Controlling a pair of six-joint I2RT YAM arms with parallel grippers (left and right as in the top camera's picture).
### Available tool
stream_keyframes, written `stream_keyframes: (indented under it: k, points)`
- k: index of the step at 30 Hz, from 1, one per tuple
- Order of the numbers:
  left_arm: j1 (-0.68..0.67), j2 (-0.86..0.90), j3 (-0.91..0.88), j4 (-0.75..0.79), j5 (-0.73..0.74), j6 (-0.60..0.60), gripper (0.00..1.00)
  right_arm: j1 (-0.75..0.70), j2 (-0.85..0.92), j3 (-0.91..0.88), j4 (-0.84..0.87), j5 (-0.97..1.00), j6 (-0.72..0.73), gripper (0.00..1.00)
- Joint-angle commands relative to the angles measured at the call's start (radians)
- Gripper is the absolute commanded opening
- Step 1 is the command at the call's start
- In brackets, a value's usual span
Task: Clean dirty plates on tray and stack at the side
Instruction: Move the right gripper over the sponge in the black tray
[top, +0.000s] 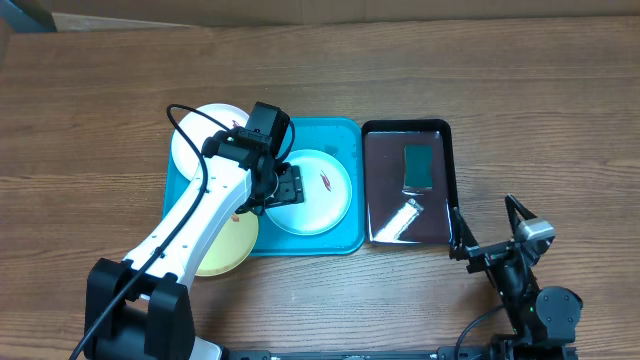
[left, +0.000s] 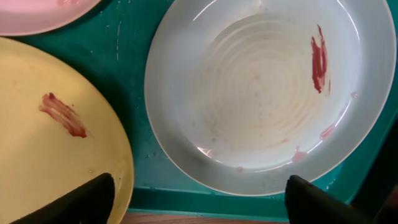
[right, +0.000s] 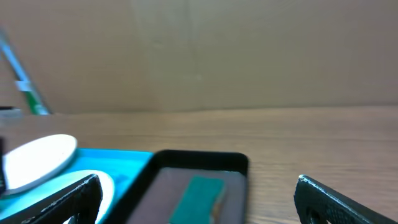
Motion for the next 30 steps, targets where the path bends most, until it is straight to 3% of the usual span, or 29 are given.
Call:
stream_keyframes:
  k: [1,8,11,15,16,18,23,24,26,30]
  points:
    - [0.005,-0.010,0.006,0.003,0.019,0.005,0.93,0.005,-0.009,0.004,-0.016,-0.127,0.081,1.00]
    - [0.005,-0.010,0.006,0.018,0.019,0.005,1.00,0.005,0.098,0.269,-0.164,-0.107,0.175,1.00]
    - [0.005,-0.010,0.006,0.023,0.019,0.004,1.00,0.005,0.267,0.465,-0.271,-0.109,0.175,1.00]
    - [0.005,-0.010,0.006,0.023,0.023,0.004,0.98,0.005,0.616,0.838,-0.615,-0.109,0.119,1.00]
    - [0.006,-0.010,0.006,0.023,0.022,0.004,0.94,0.005,0.692,0.920,-0.702,-0.109,0.099,1.00]
    - [0.011,-0.010,0.006,0.026,0.022,0.004,0.75,0.005,0.836,1.073,-0.855,-0.111,0.092,1.00]
    - [0.060,-0.010,0.006,0.022,0.022,-0.006,0.18,0.005,1.141,1.371,-1.160,-0.234,0.122,1.00]
    - [0.073,-0.010,0.006,0.018,0.022,-0.006,0.07,0.006,1.180,1.395,-1.188,-0.233,0.124,0.91]
    - [0.102,-0.010,0.006,0.007,0.022,-0.006,0.04,0.023,1.259,1.416,-1.223,-0.186,0.130,0.70]
    - [0.137,-0.010,0.006,-0.003,0.029,-0.001,0.04,0.124,1.366,1.415,-1.253,0.049,0.156,0.75]
